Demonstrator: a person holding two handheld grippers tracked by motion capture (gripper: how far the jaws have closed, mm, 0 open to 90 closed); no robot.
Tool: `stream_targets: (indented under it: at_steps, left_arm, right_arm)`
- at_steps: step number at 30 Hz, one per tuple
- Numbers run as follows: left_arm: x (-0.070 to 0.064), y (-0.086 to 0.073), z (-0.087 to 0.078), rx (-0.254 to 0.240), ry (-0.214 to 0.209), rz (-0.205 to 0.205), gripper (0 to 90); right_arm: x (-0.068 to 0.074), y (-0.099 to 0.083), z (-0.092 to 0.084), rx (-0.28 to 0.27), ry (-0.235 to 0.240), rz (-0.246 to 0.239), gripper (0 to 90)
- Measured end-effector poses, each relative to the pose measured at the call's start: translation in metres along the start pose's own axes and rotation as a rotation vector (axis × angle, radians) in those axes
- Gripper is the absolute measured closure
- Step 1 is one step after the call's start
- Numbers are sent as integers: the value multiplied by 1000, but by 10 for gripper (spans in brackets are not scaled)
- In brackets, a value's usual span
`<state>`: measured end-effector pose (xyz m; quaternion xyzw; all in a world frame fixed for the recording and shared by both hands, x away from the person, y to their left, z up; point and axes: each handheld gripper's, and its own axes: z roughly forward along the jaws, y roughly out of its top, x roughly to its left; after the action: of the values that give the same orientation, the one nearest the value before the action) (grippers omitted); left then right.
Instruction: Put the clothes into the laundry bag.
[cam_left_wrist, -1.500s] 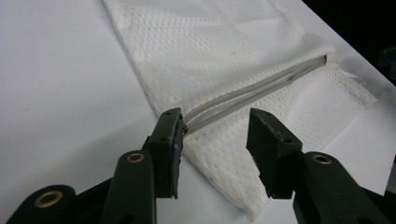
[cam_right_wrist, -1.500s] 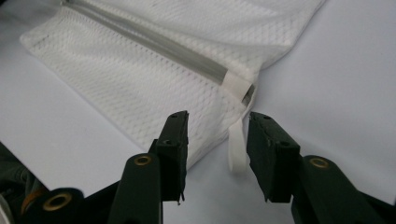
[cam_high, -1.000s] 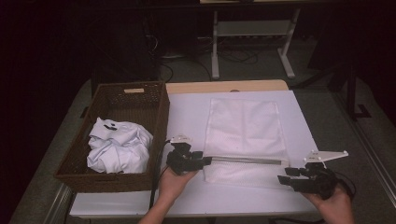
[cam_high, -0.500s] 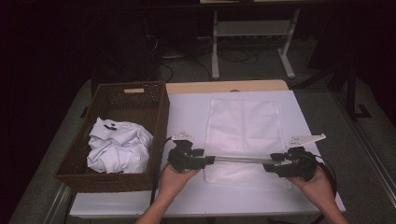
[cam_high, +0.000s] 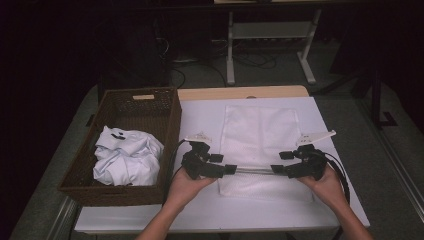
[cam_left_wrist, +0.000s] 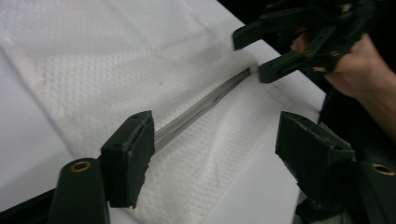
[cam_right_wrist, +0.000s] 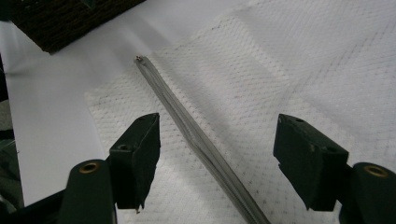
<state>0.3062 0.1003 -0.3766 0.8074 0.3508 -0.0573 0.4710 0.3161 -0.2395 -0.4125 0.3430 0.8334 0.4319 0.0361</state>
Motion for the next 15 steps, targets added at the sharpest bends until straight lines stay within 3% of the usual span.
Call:
stream_targets:
  at_steps: [3, 7, 10, 15]
  left_arm:
    - [-3, 8, -7, 1, -19, 18, 247]
    - [-3, 18, -22, 18, -86, 34, 212]
    - [-2, 22, -29, 30, -88, 45, 204]
    - [13, 31, -62, 20, -120, 41, 196]
  right_arm:
    - [-1, 2, 4, 13, 6, -5, 299]
    - [0, 5, 9, 12, 7, -25, 306]
    - [0, 7, 10, -5, 14, -24, 308]
    - [2, 8, 14, -19, 25, -34, 295]
